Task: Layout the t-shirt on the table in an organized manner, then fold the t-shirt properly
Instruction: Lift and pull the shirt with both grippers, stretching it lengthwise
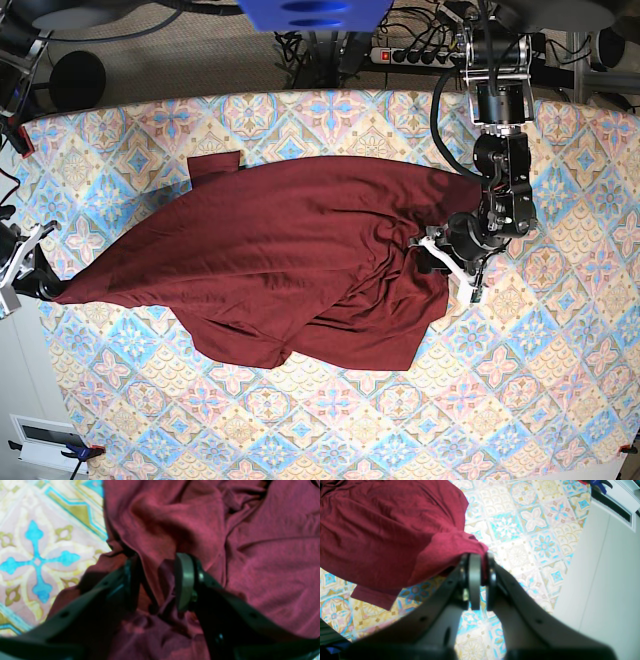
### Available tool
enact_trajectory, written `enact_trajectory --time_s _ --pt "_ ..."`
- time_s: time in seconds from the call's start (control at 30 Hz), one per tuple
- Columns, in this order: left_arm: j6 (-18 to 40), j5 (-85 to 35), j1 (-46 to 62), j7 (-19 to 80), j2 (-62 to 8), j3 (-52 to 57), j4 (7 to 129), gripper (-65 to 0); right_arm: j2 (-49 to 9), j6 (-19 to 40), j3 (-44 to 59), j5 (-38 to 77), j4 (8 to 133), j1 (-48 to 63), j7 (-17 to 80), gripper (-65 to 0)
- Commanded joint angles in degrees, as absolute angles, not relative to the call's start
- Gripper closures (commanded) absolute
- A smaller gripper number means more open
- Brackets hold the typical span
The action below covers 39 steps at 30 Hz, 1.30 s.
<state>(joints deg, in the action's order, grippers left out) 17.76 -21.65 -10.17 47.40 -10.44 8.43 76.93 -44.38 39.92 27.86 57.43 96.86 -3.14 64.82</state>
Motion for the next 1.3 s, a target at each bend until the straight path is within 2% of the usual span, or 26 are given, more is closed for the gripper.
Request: enact_trajectory --time_s 0.0,0.2,0.3,0.43,0.6,0.7,0.87,1.0,1.27 --pt "18.0 -21.8 -11.6 46.3 -10.2 8.7 77.8 -22.5 -45.9 40.0 28.5 58.7 97.9 -4.1 63.3 0.0" --pt "18.0 -21.8 -11.6 46.3 -9.8 8.7 77.3 -22.5 -45.9 40.0 28.5 58.7 97.9 -4.1 63.3 0.0" --pt "18.0 -21.8 -13.3 45.9 -9.7 8.7 73.0 -21.0 -45.9 40.0 28.5 58.7 97.9 -4.1 63.3 0.0" --pt "18.0 -22.4 -15.9 42.2 -9.6 8.7 65.6 -15.9 -45.9 40.0 28.5 58.7 97.9 -4.1 63.3 0.0" --pt "18.0 -22.4 -17.3 41.1 -8.0 8.8 64.7 -9.0 -45.9 40.0 28.6 58.7 98.0 -4.1 63.3 0.0" --pt "18.0 -22.5 -18.1 41.1 -7.6 9.0 68.3 0.0 -45.9 40.0 28.6 58.7 98.0 -4.1 63.4 0.0" --pt "18.0 -22.5 -18.2 41.4 -7.7 9.6 79.1 0.0 -45.9 40.0 28.6 58.7 98.0 -4.1 63.4 0.0" --pt "18.0 -22.9 -19.5 41.6 -7.7 14.3 86.1 0.0 -45.9 40.0 28.7 58.8 98.0 -4.1 63.4 0.0" --pt "18.0 -24.0 -29.9 44.9 -9.0 24.0 87.3 0.0 -44.7 40.0 29.1 58.8 98.0 -1.5 64.9 0.0"
